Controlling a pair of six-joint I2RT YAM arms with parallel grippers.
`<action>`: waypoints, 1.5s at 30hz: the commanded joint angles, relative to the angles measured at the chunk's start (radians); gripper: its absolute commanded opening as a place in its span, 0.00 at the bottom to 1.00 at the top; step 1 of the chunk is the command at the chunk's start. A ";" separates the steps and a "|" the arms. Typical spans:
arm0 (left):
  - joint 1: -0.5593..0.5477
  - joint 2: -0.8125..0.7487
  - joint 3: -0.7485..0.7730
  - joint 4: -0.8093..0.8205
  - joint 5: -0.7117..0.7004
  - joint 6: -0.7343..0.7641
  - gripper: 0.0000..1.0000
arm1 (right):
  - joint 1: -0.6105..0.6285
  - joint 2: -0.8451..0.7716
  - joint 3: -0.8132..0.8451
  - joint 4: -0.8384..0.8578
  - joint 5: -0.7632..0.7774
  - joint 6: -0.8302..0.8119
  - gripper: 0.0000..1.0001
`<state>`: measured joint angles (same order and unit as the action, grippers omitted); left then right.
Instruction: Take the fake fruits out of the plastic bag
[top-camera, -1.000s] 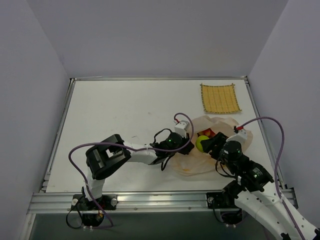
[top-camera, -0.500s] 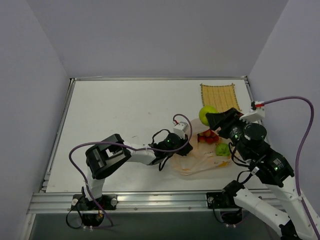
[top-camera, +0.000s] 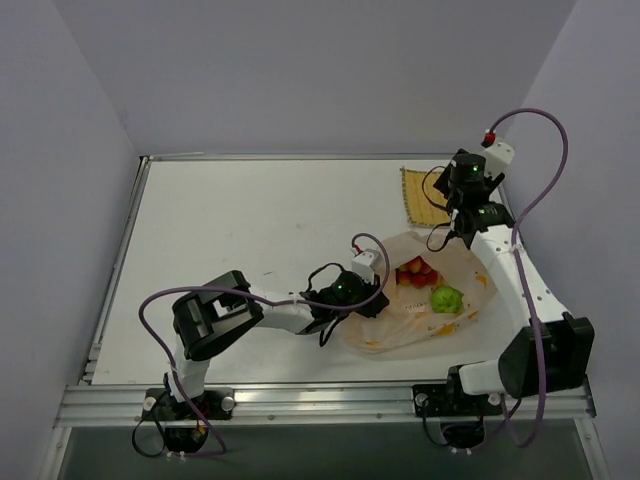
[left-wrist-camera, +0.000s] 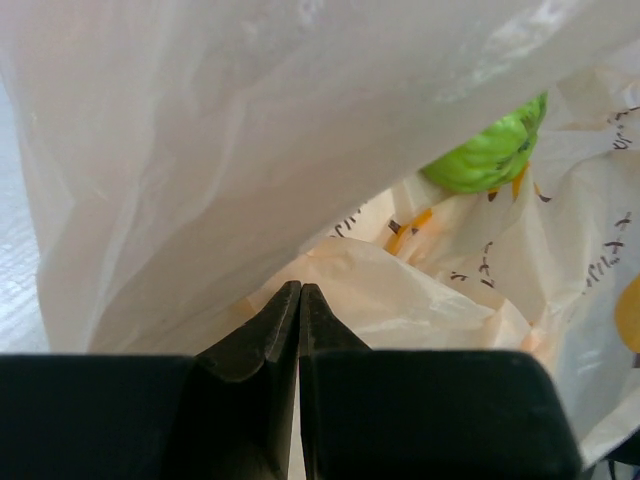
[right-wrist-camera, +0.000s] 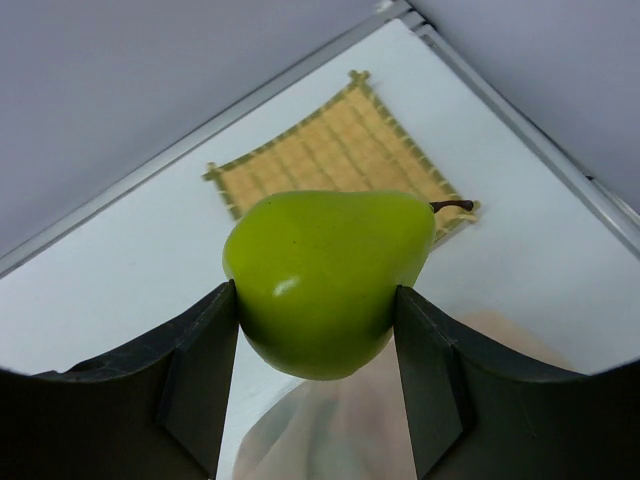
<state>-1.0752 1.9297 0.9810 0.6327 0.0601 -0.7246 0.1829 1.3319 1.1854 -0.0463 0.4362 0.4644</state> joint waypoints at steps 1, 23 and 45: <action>0.012 -0.044 0.005 0.009 -0.042 0.042 0.02 | -0.095 0.058 0.007 0.135 -0.057 -0.049 0.27; 0.043 -0.014 0.122 -0.226 -0.098 0.062 0.02 | -0.272 0.547 0.017 0.462 -0.326 -0.003 0.31; 0.037 -0.032 0.141 -0.216 -0.141 0.082 0.02 | -0.273 0.143 -0.023 0.379 -0.392 0.019 1.00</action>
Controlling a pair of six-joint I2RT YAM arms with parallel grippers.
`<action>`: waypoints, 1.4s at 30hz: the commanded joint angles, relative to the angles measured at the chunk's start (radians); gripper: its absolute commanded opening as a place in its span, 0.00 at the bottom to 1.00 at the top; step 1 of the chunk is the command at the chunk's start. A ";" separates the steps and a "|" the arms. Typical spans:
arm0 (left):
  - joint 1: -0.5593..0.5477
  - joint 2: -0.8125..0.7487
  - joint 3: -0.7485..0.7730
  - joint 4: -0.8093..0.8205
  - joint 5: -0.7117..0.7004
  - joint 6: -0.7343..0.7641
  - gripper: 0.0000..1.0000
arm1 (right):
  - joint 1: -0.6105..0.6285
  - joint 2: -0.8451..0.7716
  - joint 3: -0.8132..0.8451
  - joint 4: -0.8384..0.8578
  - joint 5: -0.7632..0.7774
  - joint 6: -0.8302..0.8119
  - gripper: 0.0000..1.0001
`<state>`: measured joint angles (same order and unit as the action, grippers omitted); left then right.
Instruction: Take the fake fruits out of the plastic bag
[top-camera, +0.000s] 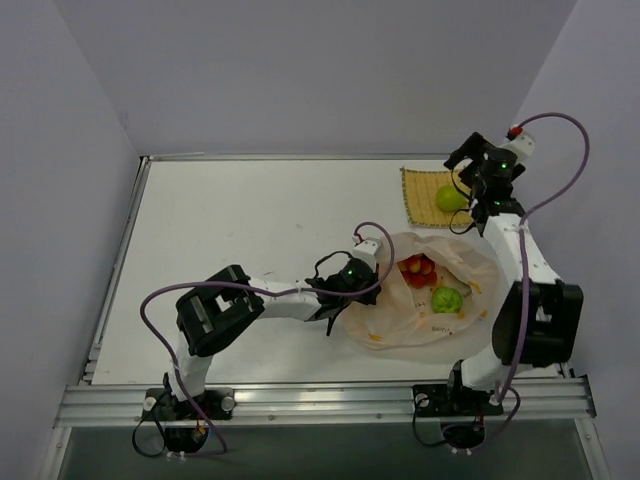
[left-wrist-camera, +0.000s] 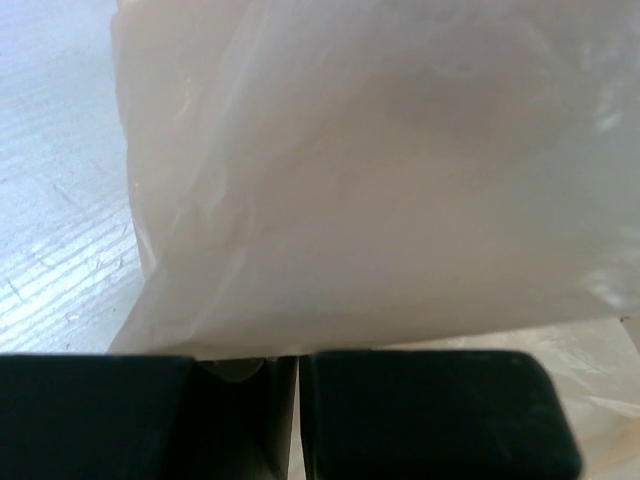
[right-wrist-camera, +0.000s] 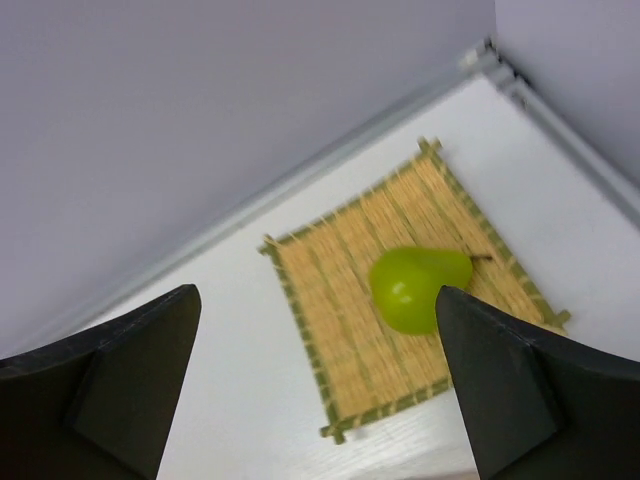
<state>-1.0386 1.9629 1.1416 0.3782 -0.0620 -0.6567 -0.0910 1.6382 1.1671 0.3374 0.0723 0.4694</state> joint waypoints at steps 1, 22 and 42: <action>-0.001 -0.068 -0.023 0.045 -0.016 0.012 0.02 | 0.005 -0.240 -0.020 -0.017 -0.035 0.015 1.00; -0.005 -0.159 -0.120 0.191 0.040 0.055 0.02 | 1.303 -0.950 -0.469 -0.814 0.636 0.661 0.09; 0.028 -0.274 -0.249 0.281 0.024 0.043 0.02 | 0.855 -0.582 -0.419 -1.117 0.847 0.748 0.47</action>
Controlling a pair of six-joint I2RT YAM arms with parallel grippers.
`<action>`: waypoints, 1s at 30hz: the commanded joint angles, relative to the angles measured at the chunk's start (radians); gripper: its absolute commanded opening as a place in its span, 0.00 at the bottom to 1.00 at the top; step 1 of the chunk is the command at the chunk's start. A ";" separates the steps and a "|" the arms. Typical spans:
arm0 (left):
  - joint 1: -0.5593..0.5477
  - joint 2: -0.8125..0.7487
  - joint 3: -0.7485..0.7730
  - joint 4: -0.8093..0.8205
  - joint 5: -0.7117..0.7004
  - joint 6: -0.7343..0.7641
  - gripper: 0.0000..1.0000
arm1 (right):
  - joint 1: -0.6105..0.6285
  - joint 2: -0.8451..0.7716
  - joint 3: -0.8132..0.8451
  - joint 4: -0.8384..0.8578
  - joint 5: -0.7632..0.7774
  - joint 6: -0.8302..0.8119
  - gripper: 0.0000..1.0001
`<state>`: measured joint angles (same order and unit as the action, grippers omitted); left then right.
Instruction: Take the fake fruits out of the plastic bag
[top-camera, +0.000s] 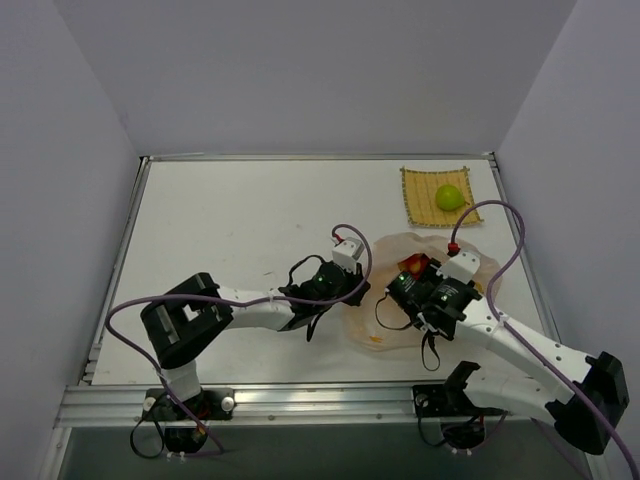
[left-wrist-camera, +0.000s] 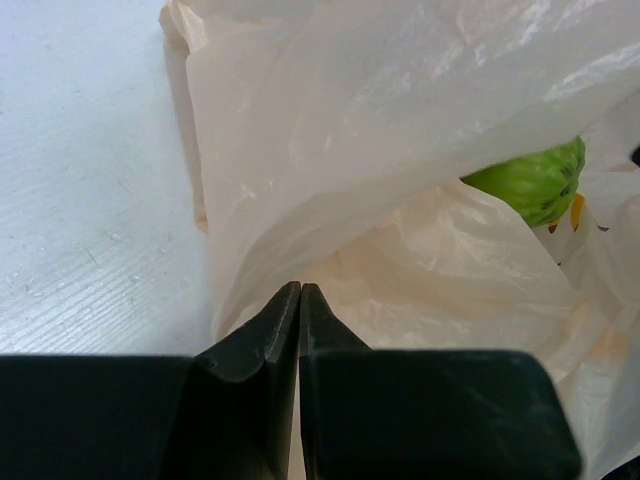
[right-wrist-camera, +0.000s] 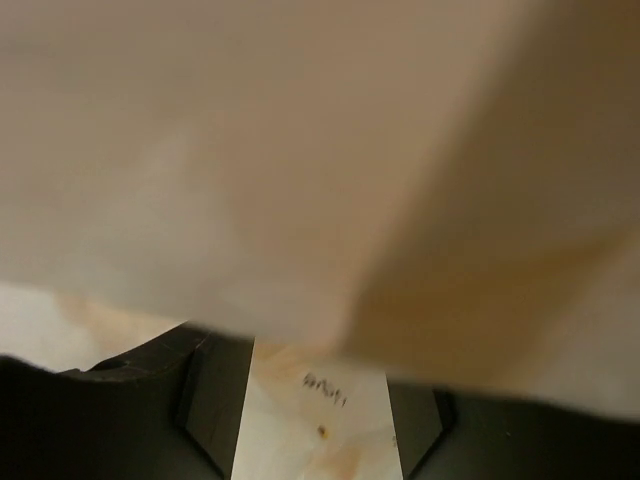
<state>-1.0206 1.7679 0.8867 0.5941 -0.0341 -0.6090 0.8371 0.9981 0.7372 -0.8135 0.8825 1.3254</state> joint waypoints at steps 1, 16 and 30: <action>0.010 -0.088 0.001 0.067 -0.006 -0.003 0.02 | -0.102 0.069 0.010 0.074 0.014 -0.165 0.47; 0.011 -0.202 -0.028 0.003 -0.020 0.107 0.56 | -0.409 0.149 -0.045 0.298 -0.240 -0.408 0.78; 0.020 -0.117 0.060 -0.082 0.049 0.153 0.75 | -0.323 0.052 0.014 0.283 -0.303 -0.357 0.54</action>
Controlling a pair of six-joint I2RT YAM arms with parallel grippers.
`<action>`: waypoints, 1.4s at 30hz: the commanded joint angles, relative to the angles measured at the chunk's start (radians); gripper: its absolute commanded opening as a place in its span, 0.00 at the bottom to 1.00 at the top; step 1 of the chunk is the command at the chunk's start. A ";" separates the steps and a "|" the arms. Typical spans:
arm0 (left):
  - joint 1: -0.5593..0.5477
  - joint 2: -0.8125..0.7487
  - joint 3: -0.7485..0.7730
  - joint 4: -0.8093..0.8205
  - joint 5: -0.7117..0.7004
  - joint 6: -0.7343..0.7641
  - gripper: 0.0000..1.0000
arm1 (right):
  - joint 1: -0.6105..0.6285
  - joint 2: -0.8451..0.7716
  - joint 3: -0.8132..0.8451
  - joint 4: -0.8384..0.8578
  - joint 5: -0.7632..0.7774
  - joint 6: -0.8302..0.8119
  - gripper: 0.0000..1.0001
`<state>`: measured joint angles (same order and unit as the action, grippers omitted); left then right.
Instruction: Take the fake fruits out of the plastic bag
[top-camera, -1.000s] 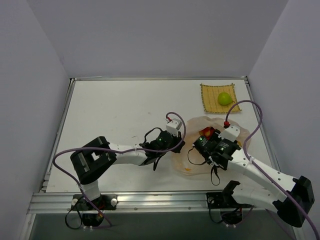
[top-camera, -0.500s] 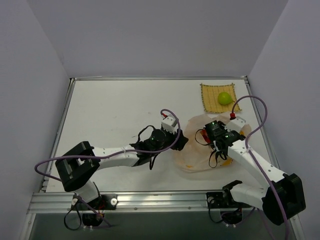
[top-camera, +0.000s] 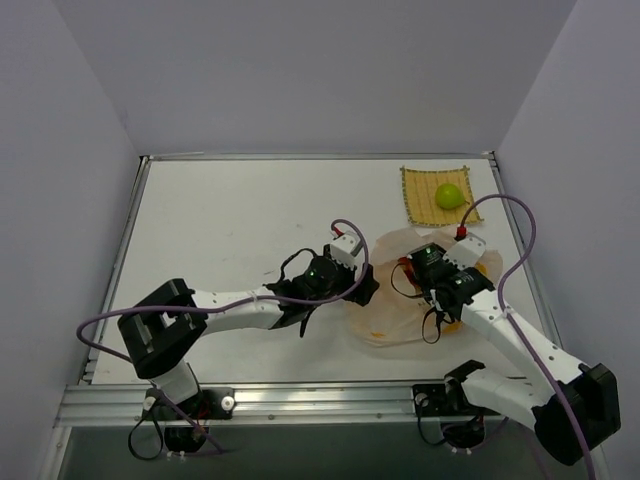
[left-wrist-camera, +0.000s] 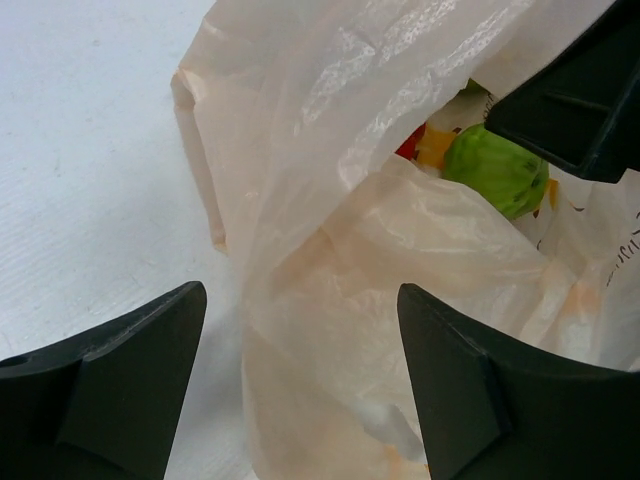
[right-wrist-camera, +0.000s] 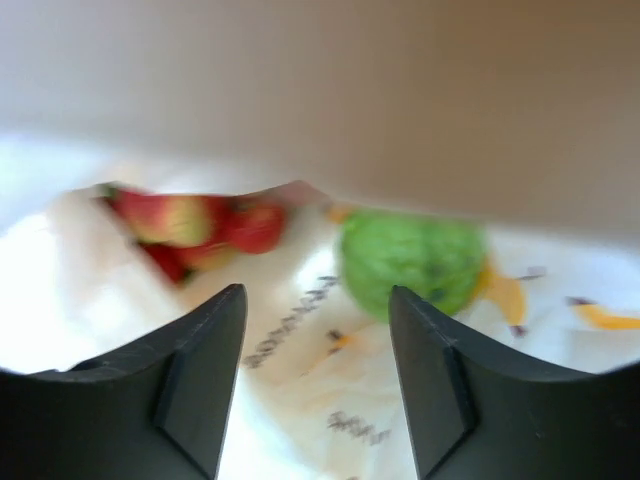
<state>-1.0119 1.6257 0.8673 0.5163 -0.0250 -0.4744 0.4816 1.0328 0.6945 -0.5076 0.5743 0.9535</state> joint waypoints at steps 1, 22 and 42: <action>0.012 0.046 0.085 -0.004 0.062 0.014 0.75 | 0.052 0.036 0.063 -0.026 0.006 0.021 0.57; 0.029 0.097 0.098 0.017 0.126 -0.035 0.70 | -0.227 0.177 -0.038 0.004 0.007 0.016 0.71; 0.033 0.134 0.095 0.089 0.217 -0.087 0.17 | -0.198 -0.080 -0.082 0.083 -0.312 -0.107 0.34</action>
<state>-0.9813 1.7676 0.9218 0.5438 0.1600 -0.5541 0.2466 1.0061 0.6197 -0.3576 0.3473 0.8635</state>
